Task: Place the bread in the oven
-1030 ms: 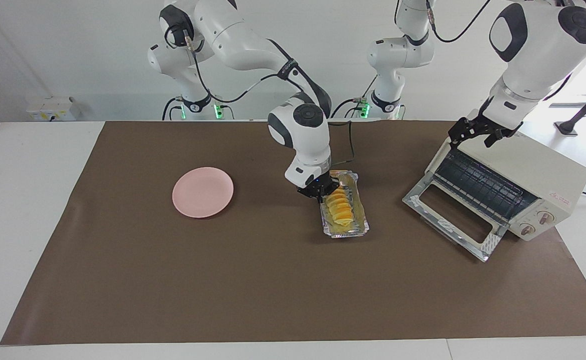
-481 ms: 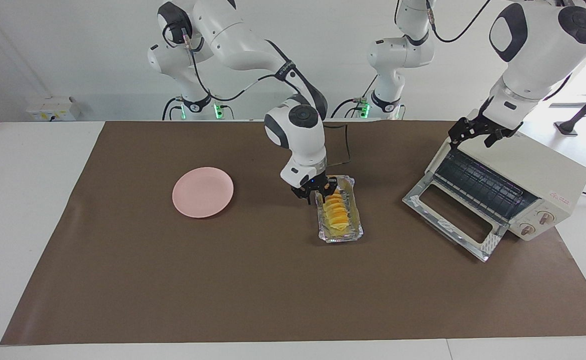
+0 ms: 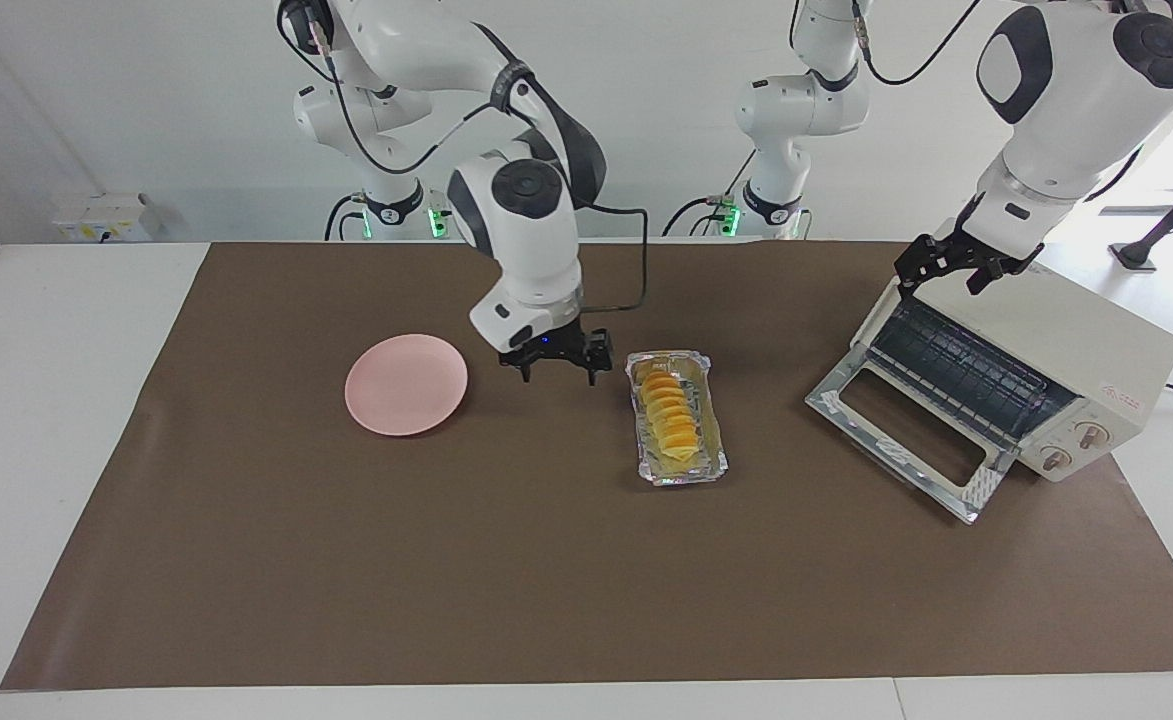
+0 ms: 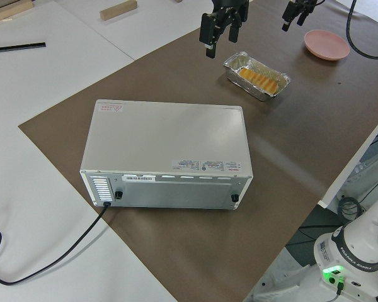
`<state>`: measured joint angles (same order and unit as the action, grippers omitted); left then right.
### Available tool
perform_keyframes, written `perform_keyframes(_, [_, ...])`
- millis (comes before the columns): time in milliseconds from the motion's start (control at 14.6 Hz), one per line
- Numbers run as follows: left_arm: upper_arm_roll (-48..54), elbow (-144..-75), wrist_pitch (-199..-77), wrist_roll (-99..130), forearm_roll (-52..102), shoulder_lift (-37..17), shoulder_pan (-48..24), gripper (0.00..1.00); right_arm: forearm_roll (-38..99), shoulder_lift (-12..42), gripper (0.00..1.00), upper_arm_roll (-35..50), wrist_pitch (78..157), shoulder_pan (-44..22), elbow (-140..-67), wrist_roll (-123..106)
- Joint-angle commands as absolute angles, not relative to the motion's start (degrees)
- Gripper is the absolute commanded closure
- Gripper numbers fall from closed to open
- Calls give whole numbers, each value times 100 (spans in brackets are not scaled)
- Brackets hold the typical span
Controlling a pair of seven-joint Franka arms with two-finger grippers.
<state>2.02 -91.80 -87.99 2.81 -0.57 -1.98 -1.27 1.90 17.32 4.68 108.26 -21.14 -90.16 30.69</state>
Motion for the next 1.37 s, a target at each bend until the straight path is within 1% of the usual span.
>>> perform_keyframes(0, [193, -9334, -8963, 1155, 9, -44, -411, 0, 141, 1267, 0, 536, 10407, -1435, -9176, 1850])
perform_keyframes(206, [193, -9466, -9342, 2256, 9, -44, -965, 0, 97, 1055, 0, 527, 10205, -837, -9220, 768])
perform_keyframes(343, [202, -9483, -9579, 2810, 17, -140, -1299, 0, 27, 897, 0, 536, 10029, -476, -9229, 301])
perform_keyframes(412, [202, -9457, -9667, 3152, 26, -254, -1527, 0, -8, 818, 0, 536, 9933, -301, -9229, 64])
perform_keyframes(618, [185, -9264, -10123, 4426, 0, -1052, -2230, 0, -88, 555, 0, 536, 9625, -27, -9246, -429])
perform_keyframes(687, [185, -9203, -10290, 4717, 0, -1246, -2363, 0, -88, 475, 0, 536, 9502, 61, -9246, -535])
perform_keyframes(1030, [202, -9228, -10774, 5115, 26, -1704, -2829, 0, -88, 159, 0, 545, 9010, 325, -9264, -809])
perform_keyframes(1099, [211, -9281, -10871, 5124, 26, -1722, -2874, 0, -88, 141, 0, 545, 8991, 334, -9264, -852])
perform_keyframes(1168, [211, -9299, -10950, 5141, 44, -1844, -3118, 0, -79, 88, 0, 545, 8939, 377, -9264, -887])
perform_keyframes(1305, [202, -9212, -11039, 5203, 88, -2143, -3339, 0, -79, -43, 0, 615, 8589, 562, -9307, -870])
